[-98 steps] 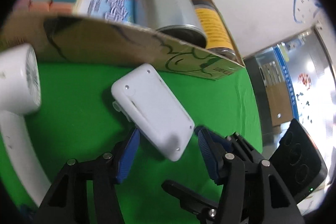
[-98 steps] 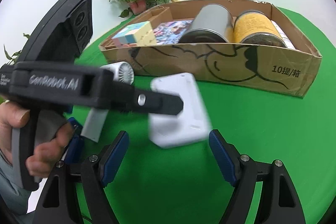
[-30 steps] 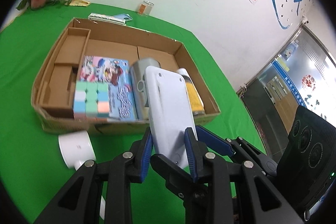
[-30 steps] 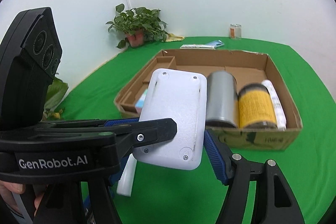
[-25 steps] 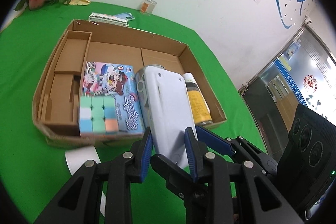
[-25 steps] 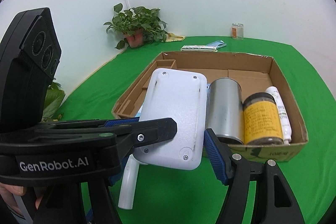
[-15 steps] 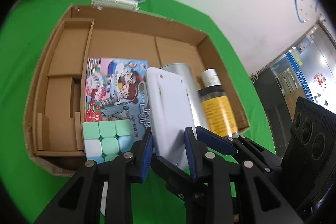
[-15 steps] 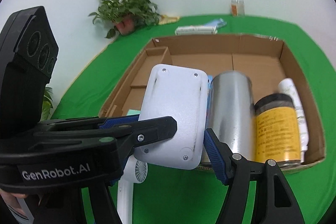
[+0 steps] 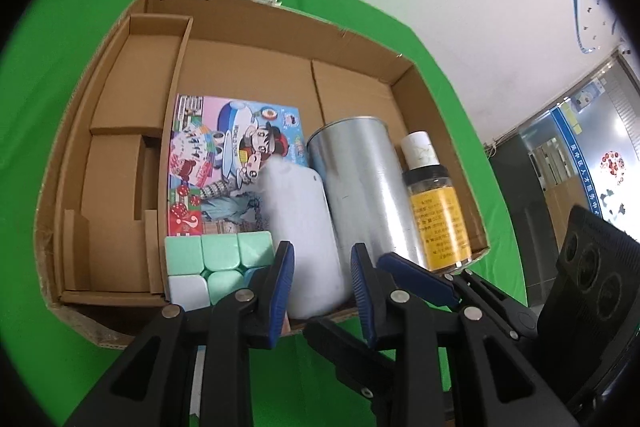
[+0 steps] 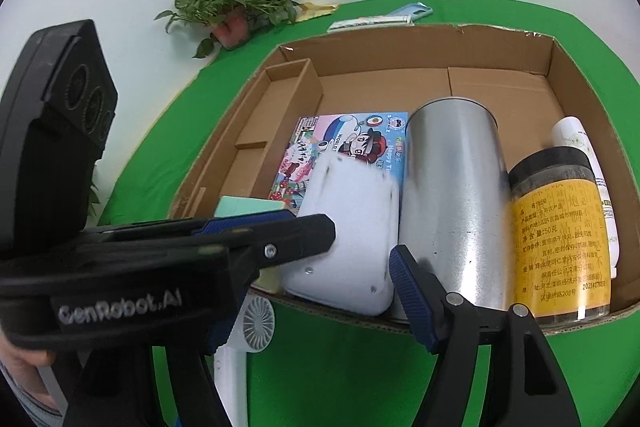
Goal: Organize rigid objects
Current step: 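Lower the white device into the box beside the silver can and release, then move the right tool to the blue stapler on the table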
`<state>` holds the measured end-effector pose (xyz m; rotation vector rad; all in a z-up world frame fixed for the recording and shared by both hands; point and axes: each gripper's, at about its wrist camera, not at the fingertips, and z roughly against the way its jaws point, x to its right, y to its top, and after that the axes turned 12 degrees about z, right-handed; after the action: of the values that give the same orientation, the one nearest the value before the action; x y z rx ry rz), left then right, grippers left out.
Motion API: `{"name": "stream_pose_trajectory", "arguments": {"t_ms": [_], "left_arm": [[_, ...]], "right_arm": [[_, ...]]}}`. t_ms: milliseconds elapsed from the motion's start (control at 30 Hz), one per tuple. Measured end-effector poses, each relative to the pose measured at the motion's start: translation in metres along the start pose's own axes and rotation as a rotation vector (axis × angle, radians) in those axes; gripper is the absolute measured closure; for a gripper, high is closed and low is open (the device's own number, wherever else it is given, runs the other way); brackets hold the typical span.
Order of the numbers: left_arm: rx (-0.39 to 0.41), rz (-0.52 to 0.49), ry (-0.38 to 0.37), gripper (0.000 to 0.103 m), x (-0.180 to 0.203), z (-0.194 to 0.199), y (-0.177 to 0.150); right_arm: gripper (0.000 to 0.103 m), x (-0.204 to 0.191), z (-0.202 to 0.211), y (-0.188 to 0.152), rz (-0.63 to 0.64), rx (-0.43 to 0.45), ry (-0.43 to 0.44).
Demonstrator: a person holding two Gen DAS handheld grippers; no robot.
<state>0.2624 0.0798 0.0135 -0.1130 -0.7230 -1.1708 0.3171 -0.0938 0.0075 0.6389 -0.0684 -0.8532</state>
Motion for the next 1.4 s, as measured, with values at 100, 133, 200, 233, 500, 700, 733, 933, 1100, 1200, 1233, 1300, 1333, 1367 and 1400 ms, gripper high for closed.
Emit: {"name": "stream_pose_trajectory", "arguments": {"t_ms": [100,133,200,233,500,700,733,933,1100,1200,1233,1300,1333,1367,1400], "left_arm": [[0.063,-0.063,0.026,0.075,0.007,0.015,-0.007],[0.101,-0.091,0.044,0.074,0.010,0.022,-0.012],[0.211,-0.170,0.069,0.054,0.018,0.041,-0.026],[0.275,-0.204,0.097,0.037,0.022,0.051,-0.035],[0.527,-0.234,0.292,0.001,0.019,0.096,-0.108],[0.493,-0.209,0.353,0.001,-0.010,0.121,-0.149],[0.455,-0.180,0.350,0.001,-0.021,0.126,-0.156],[0.234,-0.005,0.245,0.001,-0.064,0.119,-0.194],[0.100,0.079,0.141,0.010,-0.078,0.098,-0.228],[0.016,0.112,0.107,0.024,-0.076,0.081,-0.237],[-0.012,0.113,0.117,0.026,-0.075,0.074,-0.238],[-0.028,0.102,0.186,0.028,-0.069,0.065,-0.240],[-0.030,0.105,0.200,0.030,-0.067,0.063,-0.241],[-0.030,0.115,0.208,0.038,-0.065,0.061,-0.241],[-0.033,0.119,0.216,0.046,-0.063,0.059,-0.240]], "right_arm": [[0.032,-0.010,0.016,-0.010,0.054,0.039,-0.053],[0.032,-0.013,0.021,-0.013,0.067,0.056,-0.076],[0.031,-0.017,0.034,-0.022,0.087,0.103,-0.130],[0.029,-0.020,0.040,-0.028,0.098,0.124,-0.170],[0.003,-0.033,0.052,-0.079,0.093,0.140,-0.265],[0.003,-0.045,0.067,-0.112,0.126,0.130,-0.247],[0.003,-0.048,0.071,-0.118,0.134,0.132,-0.240],[0.004,-0.070,0.087,-0.157,0.172,0.107,-0.077],[0.011,-0.099,0.089,-0.199,0.237,0.033,0.115],[0.013,-0.110,0.094,-0.221,0.272,0.011,0.180],[0.013,-0.113,0.095,-0.228,0.278,0.001,0.197],[0.015,-0.114,0.097,-0.240,0.274,-0.019,0.227],[0.016,-0.113,0.097,-0.244,0.268,-0.027,0.235],[0.020,-0.111,0.097,-0.248,0.262,-0.036,0.241],[0.023,-0.110,0.096,-0.254,0.256,-0.049,0.244]]}}
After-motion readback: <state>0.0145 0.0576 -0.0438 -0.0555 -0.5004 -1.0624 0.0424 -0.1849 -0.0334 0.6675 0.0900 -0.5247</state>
